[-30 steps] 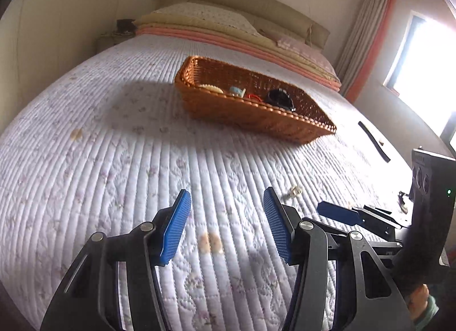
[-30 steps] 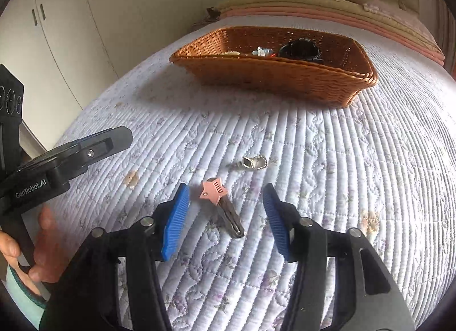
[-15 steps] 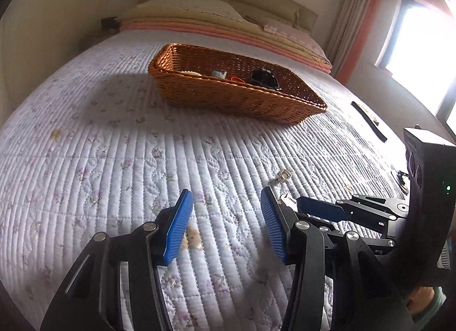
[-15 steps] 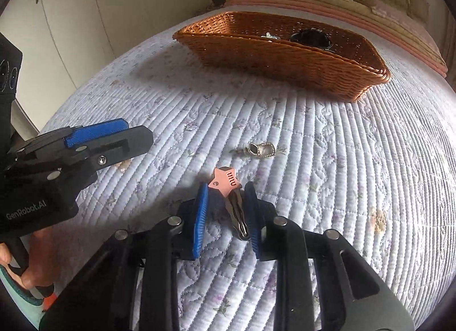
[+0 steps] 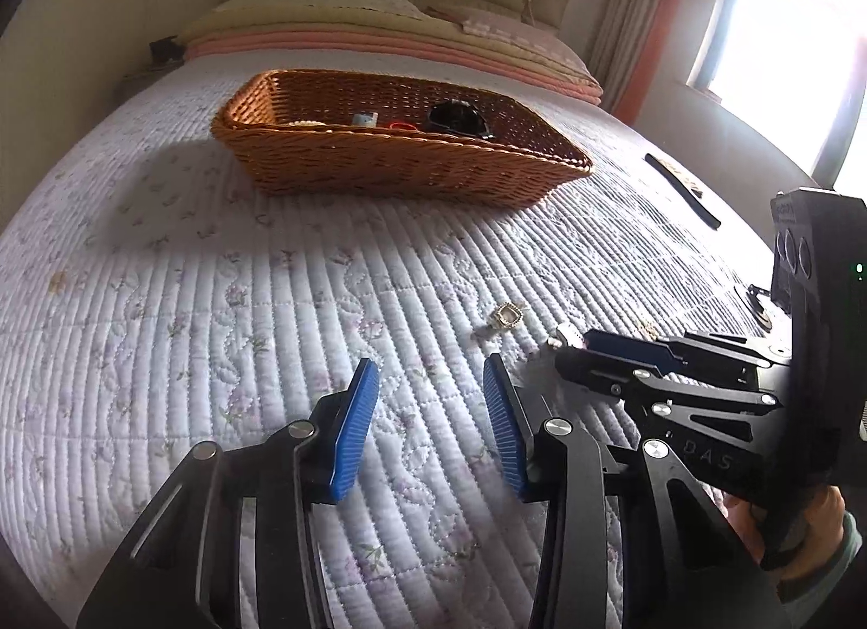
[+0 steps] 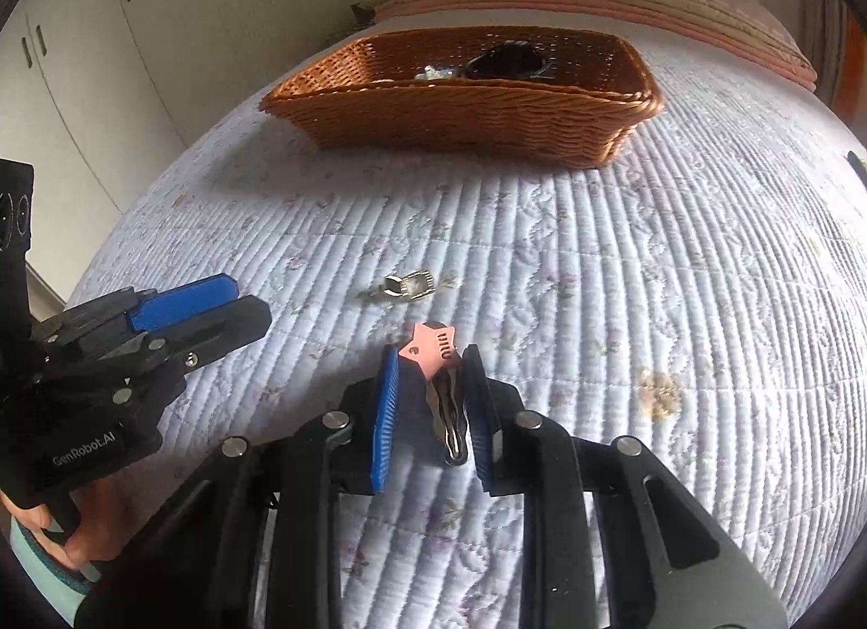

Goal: Organize jewelry
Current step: 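Grasp the gold ring charm with the left tool while the right tool holds the pink key, then carry the gold charm and pink key into the basket and open both tools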

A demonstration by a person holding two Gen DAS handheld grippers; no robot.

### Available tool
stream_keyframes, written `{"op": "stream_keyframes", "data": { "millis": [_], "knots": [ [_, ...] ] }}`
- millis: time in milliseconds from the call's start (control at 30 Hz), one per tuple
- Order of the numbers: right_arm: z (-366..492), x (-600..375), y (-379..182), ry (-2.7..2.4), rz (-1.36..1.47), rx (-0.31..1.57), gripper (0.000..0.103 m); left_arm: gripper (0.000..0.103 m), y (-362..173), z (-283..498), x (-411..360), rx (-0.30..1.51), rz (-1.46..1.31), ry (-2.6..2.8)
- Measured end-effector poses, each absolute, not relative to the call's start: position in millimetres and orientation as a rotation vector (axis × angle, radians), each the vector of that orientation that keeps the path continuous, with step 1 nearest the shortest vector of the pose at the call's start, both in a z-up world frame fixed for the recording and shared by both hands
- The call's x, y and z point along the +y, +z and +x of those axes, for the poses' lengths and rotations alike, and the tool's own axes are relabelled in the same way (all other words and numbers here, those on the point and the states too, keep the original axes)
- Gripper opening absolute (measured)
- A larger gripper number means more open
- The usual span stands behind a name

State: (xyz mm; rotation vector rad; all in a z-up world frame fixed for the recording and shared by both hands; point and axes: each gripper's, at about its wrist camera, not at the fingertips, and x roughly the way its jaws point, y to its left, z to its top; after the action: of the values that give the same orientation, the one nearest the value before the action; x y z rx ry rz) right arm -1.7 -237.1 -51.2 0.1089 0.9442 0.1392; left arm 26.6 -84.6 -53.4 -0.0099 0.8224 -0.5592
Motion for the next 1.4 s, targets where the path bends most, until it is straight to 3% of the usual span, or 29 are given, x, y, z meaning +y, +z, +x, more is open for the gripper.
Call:
{"op": "stream_keyframes", "data": {
  "millis": [467, 533, 567, 600, 1200, 1267, 1400],
  "knots": [
    [25.1, -275.0, -55.0, 0.043, 0.167, 0.91, 0.021, 0.034, -69.2, 63.3, -141.1, 0.881, 0.153, -0.691],
    [24.2, -274.3, -55.3, 0.046, 0.159, 0.904, 0.021, 0.024, -67.6, 58.8, -140.2, 0.87, 0.15, -0.724],
    [23.7, -275.0, -55.4, 0.051, 0.163, 0.9, 0.022, 0.013, -67.3, 56.4, -140.3, 0.875, 0.146, -0.752],
    [24.0, -276.1, -55.5, 0.056, 0.171, 0.898, 0.022, 0.011, -68.4, 54.6, -141.1, 0.878, 0.152, -0.761],
    [15.0, -274.1, -54.7, 0.049, 0.164, 0.885, 0.022, 0.014, -71.9, 54.4, -154.9, 0.875, 0.222, -0.719],
    [15.2, -272.7, -54.6, 0.049, 0.153, 0.883, 0.021, 0.009, -72.2, 53.9, -155.4, 0.869, 0.227, -0.716],
    [11.9, -268.8, -52.2, 0.053, 0.137, 0.86, 0.021, 0.008, -70.1, 51.1, -154.0, 0.844, 0.218, -0.711]
  ]
}}
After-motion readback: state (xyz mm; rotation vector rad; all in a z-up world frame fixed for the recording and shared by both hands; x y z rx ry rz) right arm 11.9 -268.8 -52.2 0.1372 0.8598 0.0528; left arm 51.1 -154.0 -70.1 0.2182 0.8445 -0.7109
